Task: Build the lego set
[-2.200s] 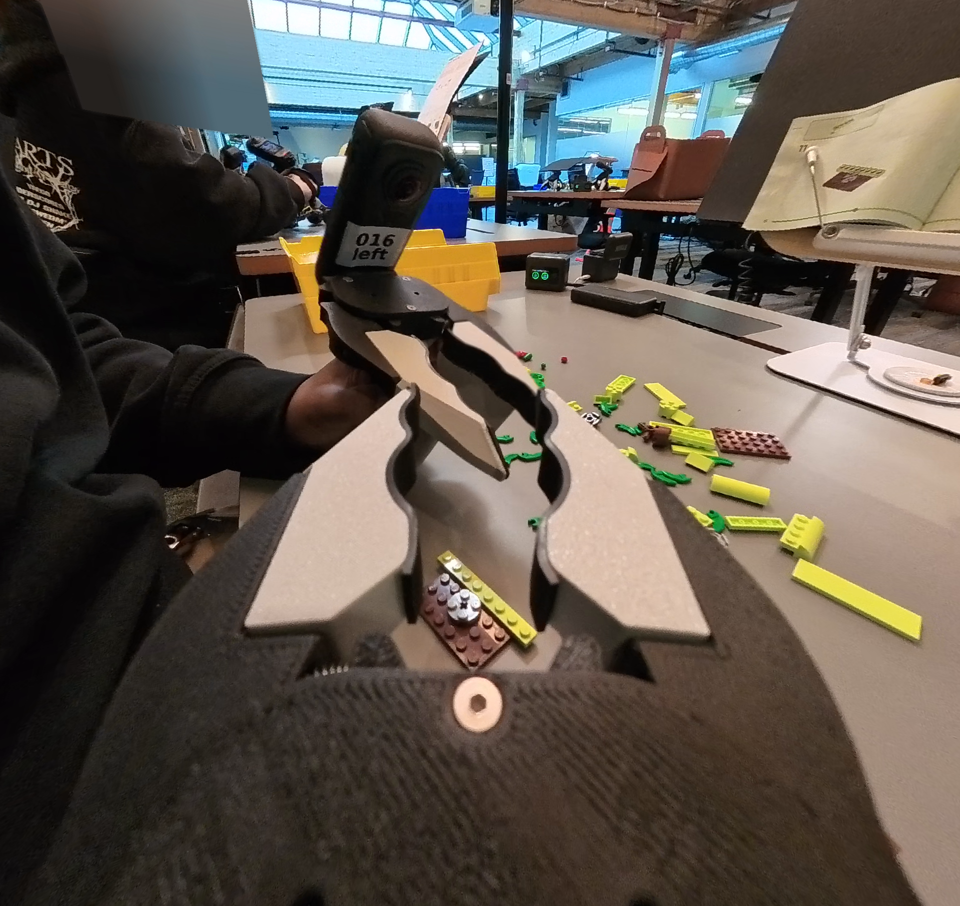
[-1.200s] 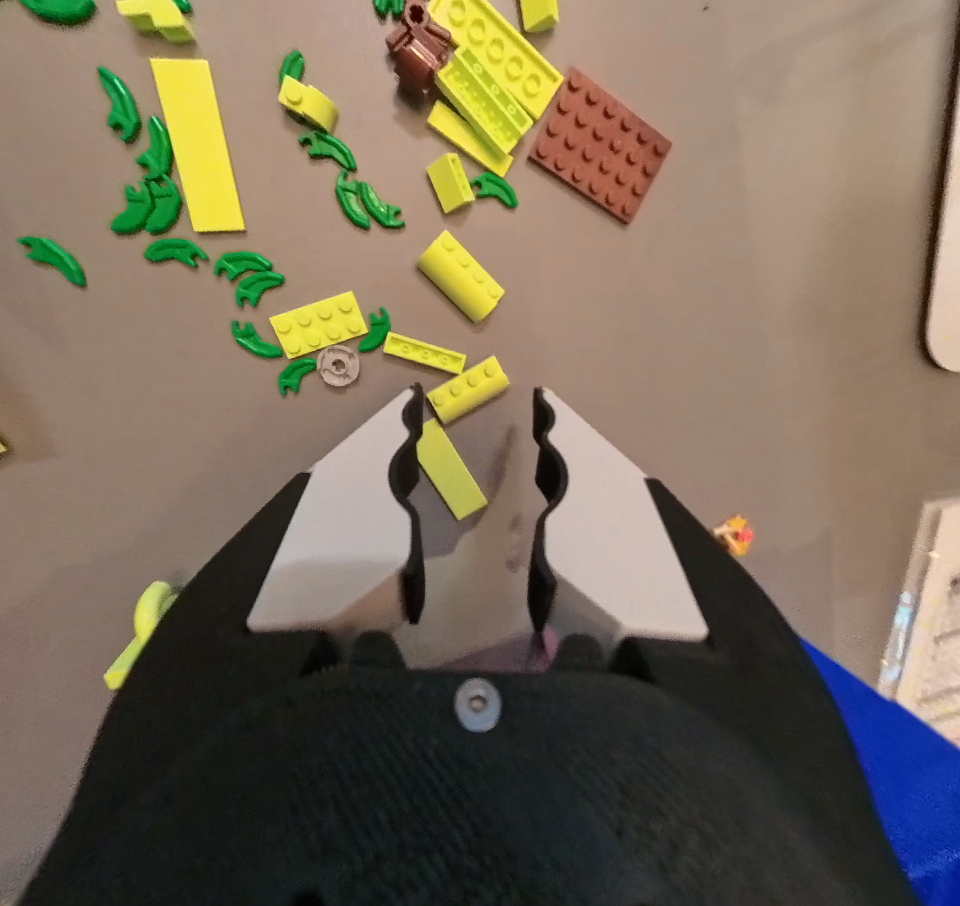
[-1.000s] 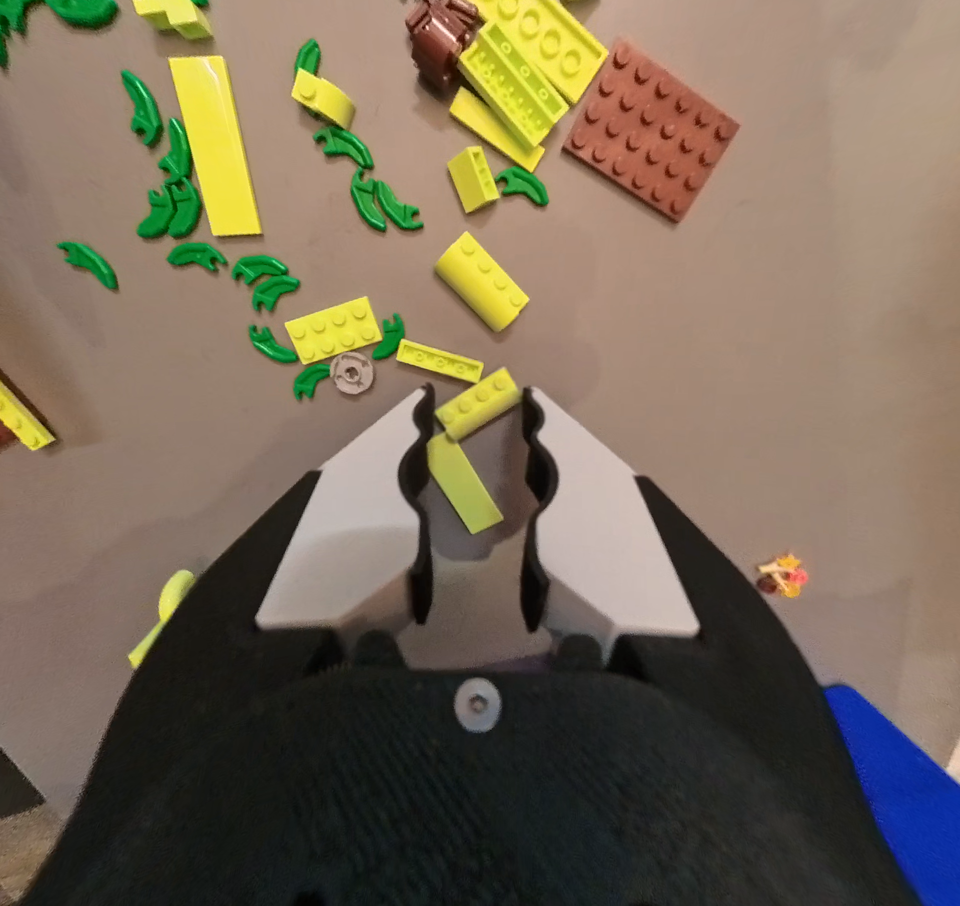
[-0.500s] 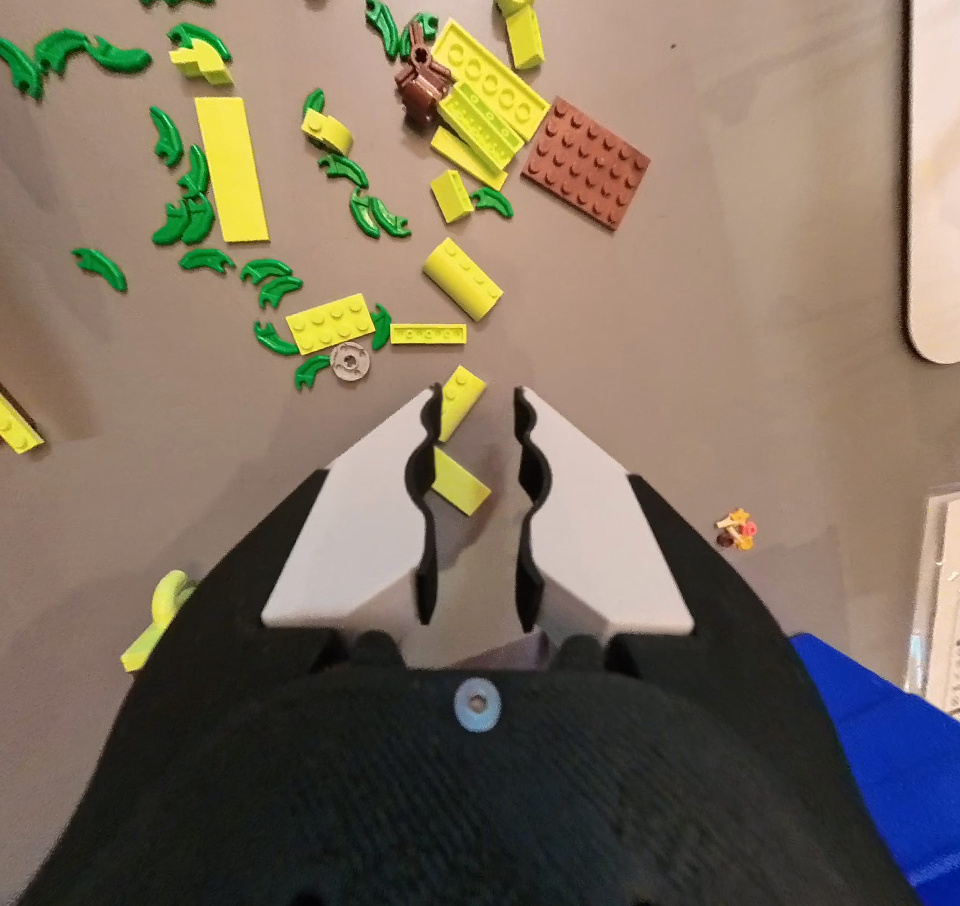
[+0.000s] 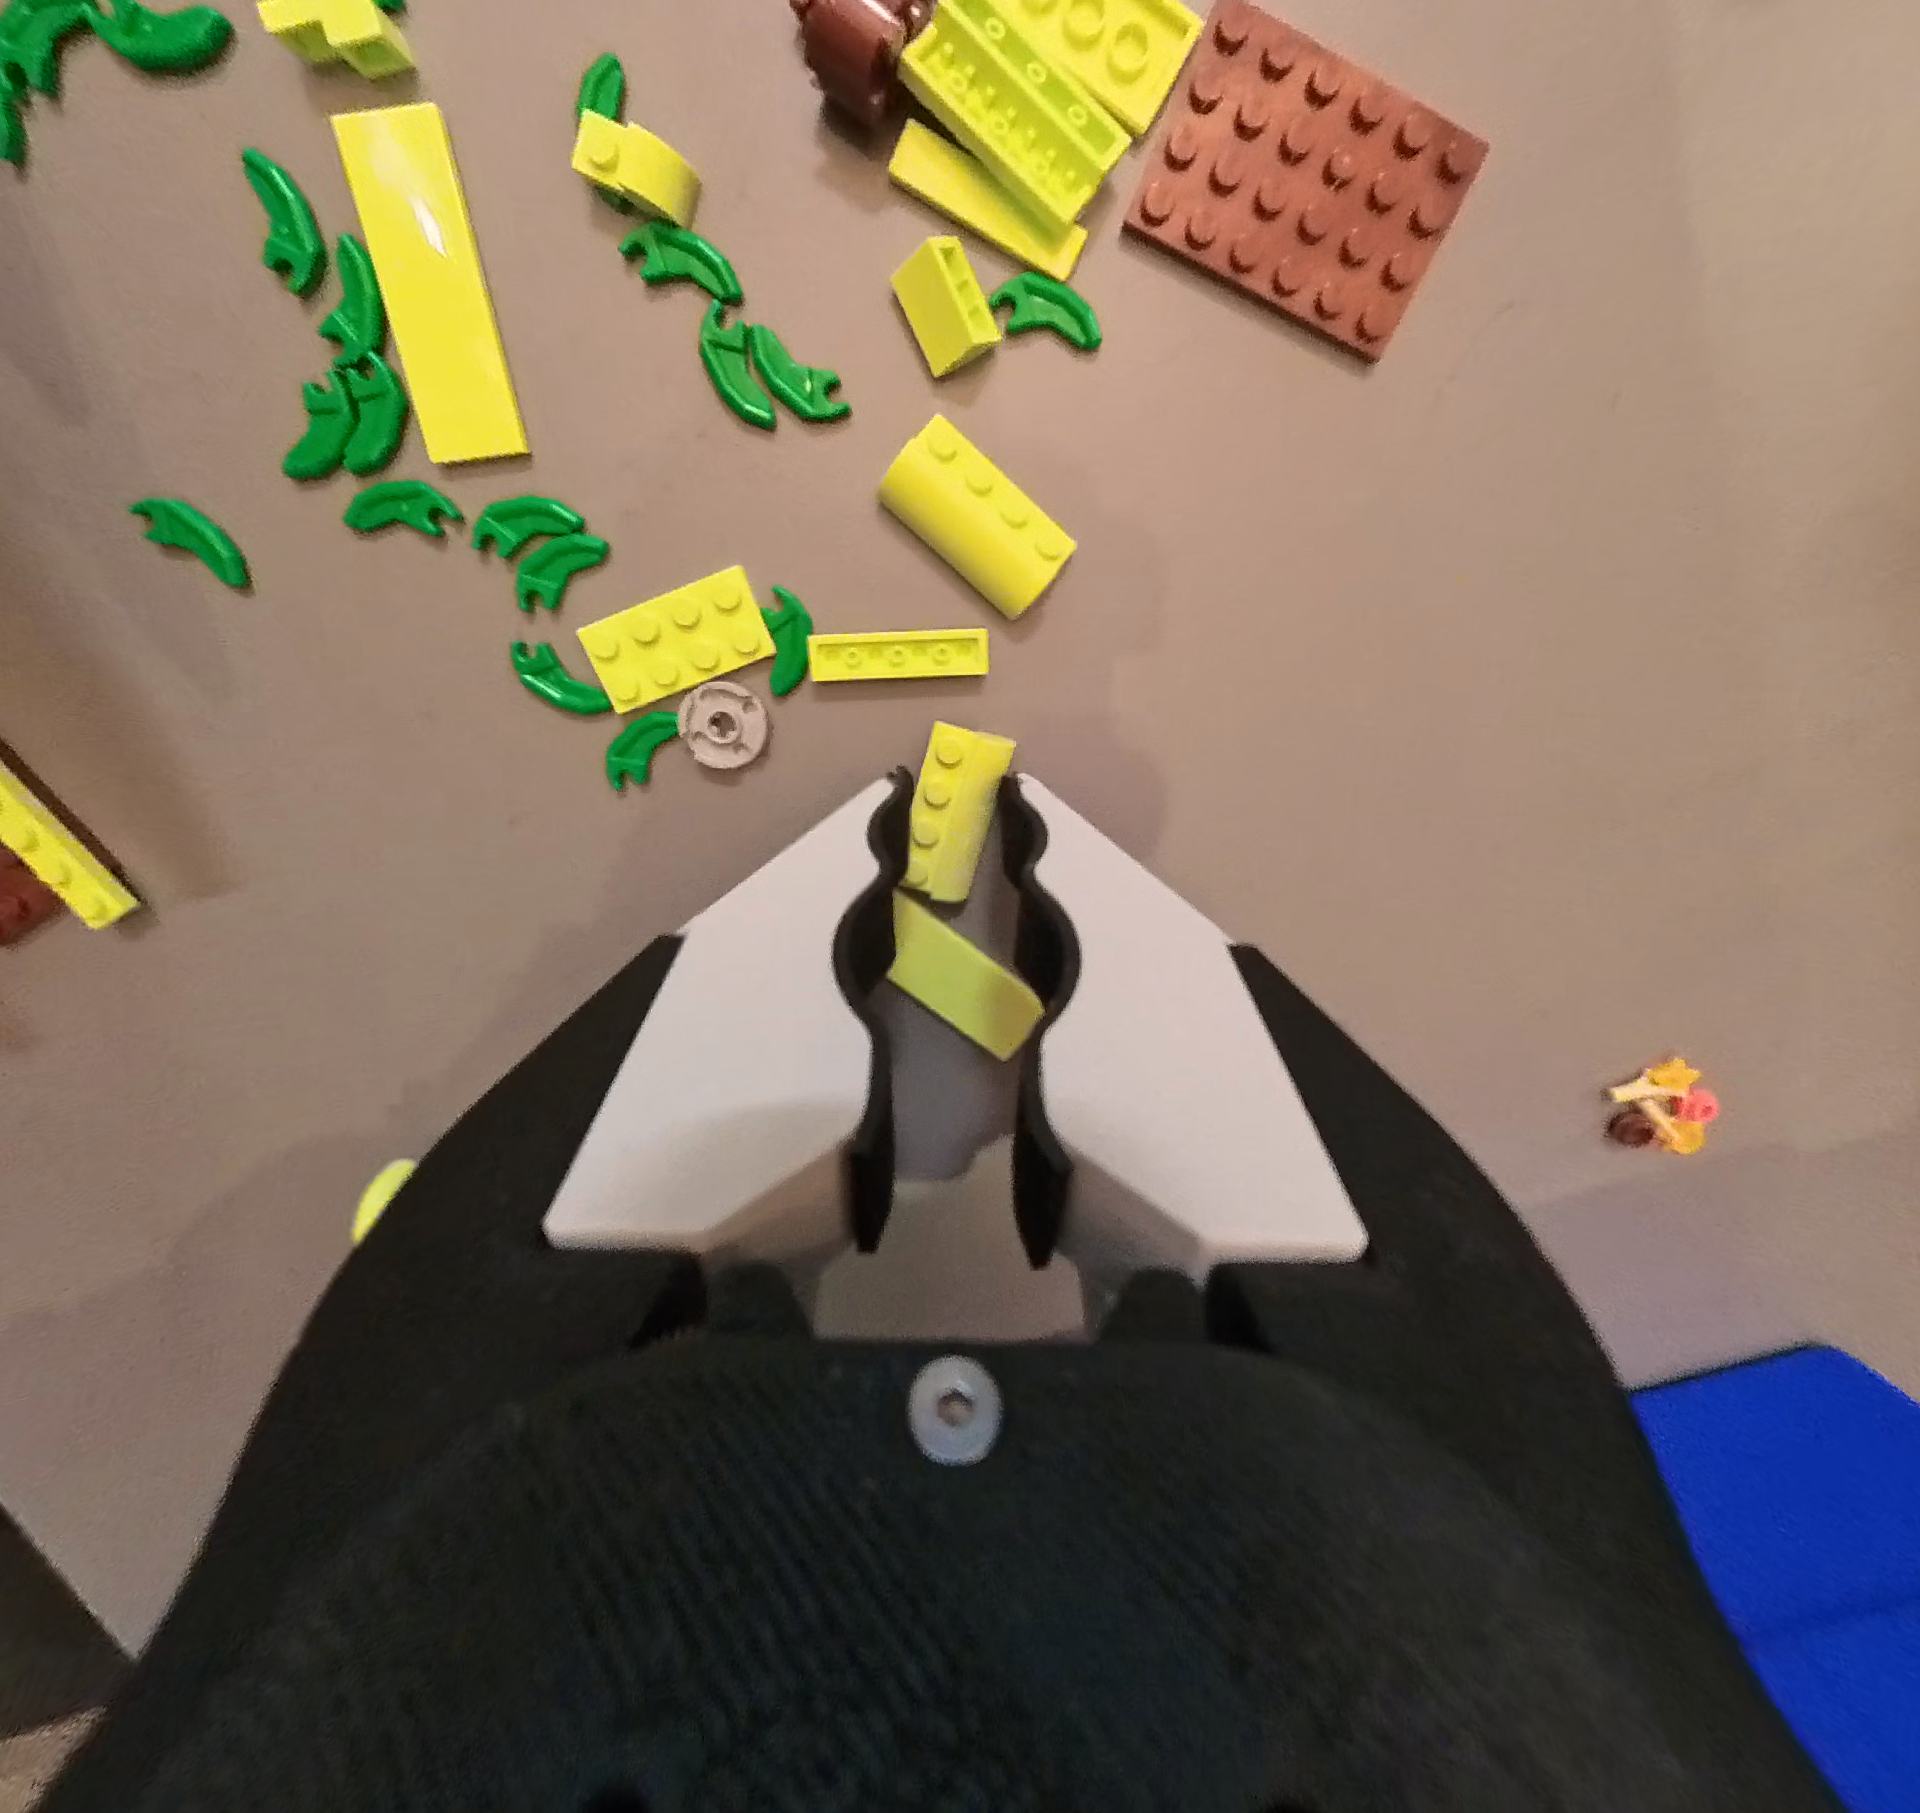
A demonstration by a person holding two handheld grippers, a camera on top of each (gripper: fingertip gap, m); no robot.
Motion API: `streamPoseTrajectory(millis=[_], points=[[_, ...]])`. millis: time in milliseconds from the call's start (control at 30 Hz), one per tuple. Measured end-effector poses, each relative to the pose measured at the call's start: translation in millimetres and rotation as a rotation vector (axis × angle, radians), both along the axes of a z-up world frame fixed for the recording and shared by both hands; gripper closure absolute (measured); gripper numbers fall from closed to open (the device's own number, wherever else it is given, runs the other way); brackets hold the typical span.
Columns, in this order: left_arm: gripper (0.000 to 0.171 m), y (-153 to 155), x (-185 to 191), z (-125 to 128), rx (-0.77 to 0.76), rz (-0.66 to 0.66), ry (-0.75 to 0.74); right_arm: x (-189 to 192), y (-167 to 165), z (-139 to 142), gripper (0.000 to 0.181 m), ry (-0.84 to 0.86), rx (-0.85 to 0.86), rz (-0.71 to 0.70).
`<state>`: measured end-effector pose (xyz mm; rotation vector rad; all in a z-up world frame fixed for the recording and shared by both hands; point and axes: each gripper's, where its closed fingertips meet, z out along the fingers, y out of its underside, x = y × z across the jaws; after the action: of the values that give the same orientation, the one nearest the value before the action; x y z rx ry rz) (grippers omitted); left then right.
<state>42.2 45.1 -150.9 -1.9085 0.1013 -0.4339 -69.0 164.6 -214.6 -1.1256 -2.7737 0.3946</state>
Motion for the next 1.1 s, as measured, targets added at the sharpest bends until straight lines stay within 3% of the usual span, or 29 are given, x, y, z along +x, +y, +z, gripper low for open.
streamPoseTrajectory(millis=[167, 300, 433, 500, 600, 733, 867, 1000, 1100], points=[[0.124, 0, -1, 1, 0.007, 0.008, 0.001, 20, -17, 31, 0.166, 0.087, -0.043, -0.056], [0.122, 0, 2, 0, 0.005, -0.004, 0.019, 72, -55, 58, 0.166, 0.145, -0.134, -0.11], [0.114, 1, 11, -11, -0.062, -0.042, 0.064, 127, -88, 42, 0.166, 0.092, -0.223, -0.224], [0.113, 2, 17, -18, -0.106, -0.068, 0.105, 143, -89, 23, 0.166, 0.08, -0.183, -0.296], [0.113, 2, 26, -32, -0.18, -0.105, 0.184, 160, -91, 5, 0.166, 0.048, -0.17, -0.393], [0.116, 2, 34, -47, -0.249, -0.15, 0.269, 159, -100, 2, 0.166, 0.067, -0.219, -0.465], [0.12, 1, 37, -48, -0.253, -0.166, 0.278, 162, -104, 3, 0.145, 0.048, -0.218, -0.438], [0.122, 1, 36, -47, -0.249, -0.162, 0.262, 170, -99, 4, 0.147, 0.069, -0.157, -0.315], [0.123, 2, 34, -49, -0.266, -0.148, 0.272, 176, -91, 1, 0.153, 0.034, -0.132, -0.304]])
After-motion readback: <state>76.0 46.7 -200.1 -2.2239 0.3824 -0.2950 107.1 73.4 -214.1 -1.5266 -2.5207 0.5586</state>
